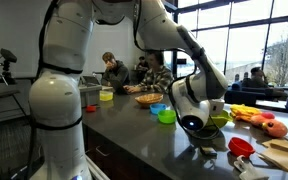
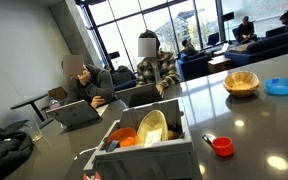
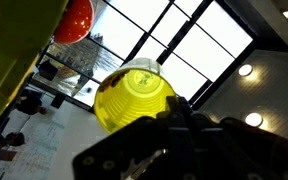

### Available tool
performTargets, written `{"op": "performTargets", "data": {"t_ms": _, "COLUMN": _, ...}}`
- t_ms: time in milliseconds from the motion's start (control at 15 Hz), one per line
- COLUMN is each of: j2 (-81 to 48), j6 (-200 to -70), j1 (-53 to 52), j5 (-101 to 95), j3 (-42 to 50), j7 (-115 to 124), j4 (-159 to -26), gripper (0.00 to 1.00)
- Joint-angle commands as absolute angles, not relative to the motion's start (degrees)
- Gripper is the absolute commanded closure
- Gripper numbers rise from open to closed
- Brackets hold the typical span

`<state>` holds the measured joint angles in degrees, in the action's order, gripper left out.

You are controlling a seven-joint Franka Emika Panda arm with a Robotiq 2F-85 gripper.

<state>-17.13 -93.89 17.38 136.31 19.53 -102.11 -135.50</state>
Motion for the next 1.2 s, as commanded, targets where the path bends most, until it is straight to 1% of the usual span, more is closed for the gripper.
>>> {"op": "performTargets", "data": {"t_ms": 0, "j2": -17.1, "j6": -92.1, "j1": 17.7, "j5": 137.5, "j3": 19.7, "j7": -102.6, "j4": -136.0, "gripper": 0.99}}
{"op": "performTargets", "data": {"t_ms": 1133, "j2": -17.2, "j6": -91.3, "j1": 17.7, "j5": 137.8, "j3": 19.7, "j7": -102.5, "j4": -136.1, "gripper": 0.99}}
